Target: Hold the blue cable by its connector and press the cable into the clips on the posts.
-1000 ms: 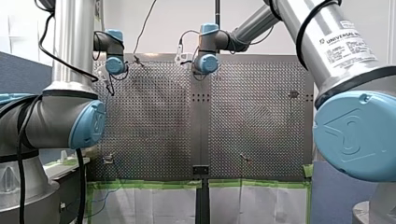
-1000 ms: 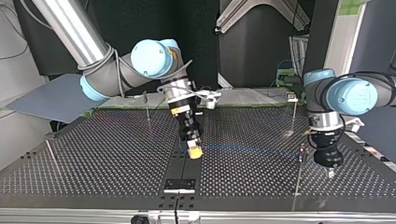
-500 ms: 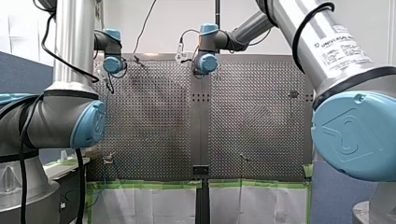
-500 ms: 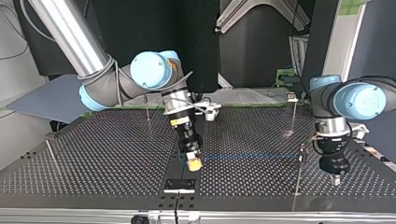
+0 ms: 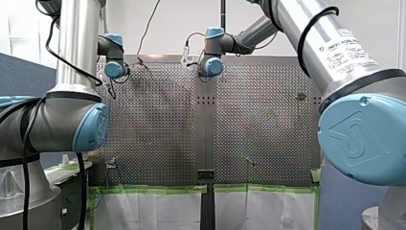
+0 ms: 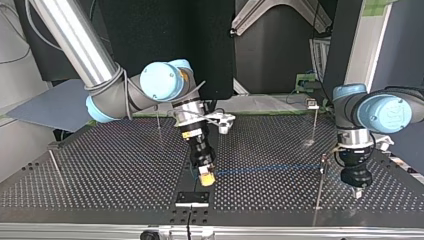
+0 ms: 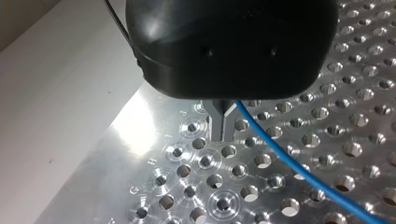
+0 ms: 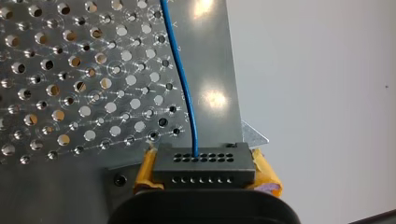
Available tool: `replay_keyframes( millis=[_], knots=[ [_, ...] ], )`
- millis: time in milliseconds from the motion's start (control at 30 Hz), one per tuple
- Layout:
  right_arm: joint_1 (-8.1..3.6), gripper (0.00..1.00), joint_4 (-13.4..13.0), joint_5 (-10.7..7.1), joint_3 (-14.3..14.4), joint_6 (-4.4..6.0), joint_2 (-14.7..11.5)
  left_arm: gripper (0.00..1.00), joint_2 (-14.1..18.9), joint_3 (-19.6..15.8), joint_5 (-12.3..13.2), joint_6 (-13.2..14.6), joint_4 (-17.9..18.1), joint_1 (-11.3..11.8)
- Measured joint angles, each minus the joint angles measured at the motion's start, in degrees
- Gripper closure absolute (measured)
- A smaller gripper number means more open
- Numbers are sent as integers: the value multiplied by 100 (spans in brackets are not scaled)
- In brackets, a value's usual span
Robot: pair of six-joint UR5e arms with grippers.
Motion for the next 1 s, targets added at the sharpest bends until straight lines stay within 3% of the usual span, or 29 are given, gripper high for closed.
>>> replay_keyframes(
  millis=[100,167,200,267,300,333,367,700,867,1000],
  knots=[
    [-2,100,16,-2,0,0,1,94,-1,0,41,87,-5,1],
    [-2,100,28,-2,0,0,1,75,-2,-1,95,139,-13,3],
    [-3,100,36,-3,1,0,2,75,-2,-1,143,168,-22,4],
    [-4,100,51,-3,0,0,2,22,-2,-1,208,219,-51,3],
    [-4,100,64,-2,-1,0,2,22,-2,-1,235,258,-84,1],
    [-4,100,73,-3,-1,0,2,5,-2,-1,238,293,-118,-2],
    [-5,100,84,-3,-1,0,2,0,-2,0,229,333,-155,-7],
    [4,100,137,-2,-2,0,3,0,120,-19,-135,602,-680,-62],
    [19,100,149,-2,-2,0,2,0,337,-93,-43,473,-932,-71],
    [27,100,166,-3,0,0,4,0,503,-259,177,381,-1179,-46]
  ],
)
